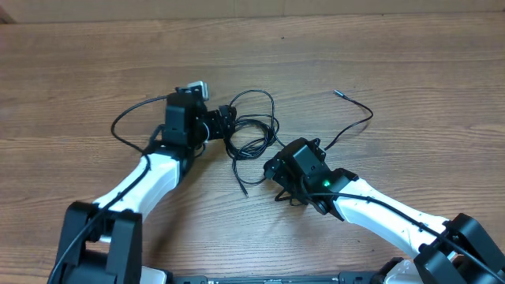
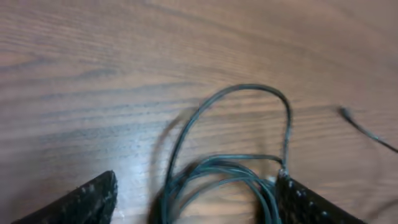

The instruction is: Untangle cables

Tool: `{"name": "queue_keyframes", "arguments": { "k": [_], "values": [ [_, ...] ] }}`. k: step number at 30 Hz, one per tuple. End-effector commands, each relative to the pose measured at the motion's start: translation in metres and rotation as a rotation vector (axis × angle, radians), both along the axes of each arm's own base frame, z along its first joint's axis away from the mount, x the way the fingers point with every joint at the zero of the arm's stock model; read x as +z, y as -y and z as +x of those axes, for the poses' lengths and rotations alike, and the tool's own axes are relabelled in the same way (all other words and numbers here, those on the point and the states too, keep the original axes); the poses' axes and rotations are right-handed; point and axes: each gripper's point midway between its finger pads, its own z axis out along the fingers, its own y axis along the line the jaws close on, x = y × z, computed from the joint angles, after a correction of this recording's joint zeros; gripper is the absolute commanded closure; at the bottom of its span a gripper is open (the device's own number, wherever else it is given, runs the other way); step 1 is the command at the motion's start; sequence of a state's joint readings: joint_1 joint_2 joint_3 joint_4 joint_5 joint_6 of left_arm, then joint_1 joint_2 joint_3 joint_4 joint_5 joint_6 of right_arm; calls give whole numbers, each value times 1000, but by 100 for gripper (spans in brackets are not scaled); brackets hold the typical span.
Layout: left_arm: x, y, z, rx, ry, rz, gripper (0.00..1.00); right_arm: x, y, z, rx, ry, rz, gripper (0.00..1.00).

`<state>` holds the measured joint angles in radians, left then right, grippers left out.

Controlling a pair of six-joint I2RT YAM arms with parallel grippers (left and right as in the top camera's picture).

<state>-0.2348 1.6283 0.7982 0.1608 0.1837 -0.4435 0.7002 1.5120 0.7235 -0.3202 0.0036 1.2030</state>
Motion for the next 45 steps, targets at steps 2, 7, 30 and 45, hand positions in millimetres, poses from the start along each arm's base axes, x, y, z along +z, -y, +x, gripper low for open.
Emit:
{"name": "queue_keyframes", "arguments": {
  "k": [2,7,30,45],
  "values": [
    [-19,-6,13,31,32,106,28,1,7,4,-15,26,-30,14],
    [-33,0,20,22,45,103,37,1,7,4,-16,26,-30,14],
    [-81,1,23,-9,37,238,96,1,8,4,-19,28,-35,14],
    [37,18,-40,-159,29,105,96,1,1,-1,7,2,2,14]
  ]
}}
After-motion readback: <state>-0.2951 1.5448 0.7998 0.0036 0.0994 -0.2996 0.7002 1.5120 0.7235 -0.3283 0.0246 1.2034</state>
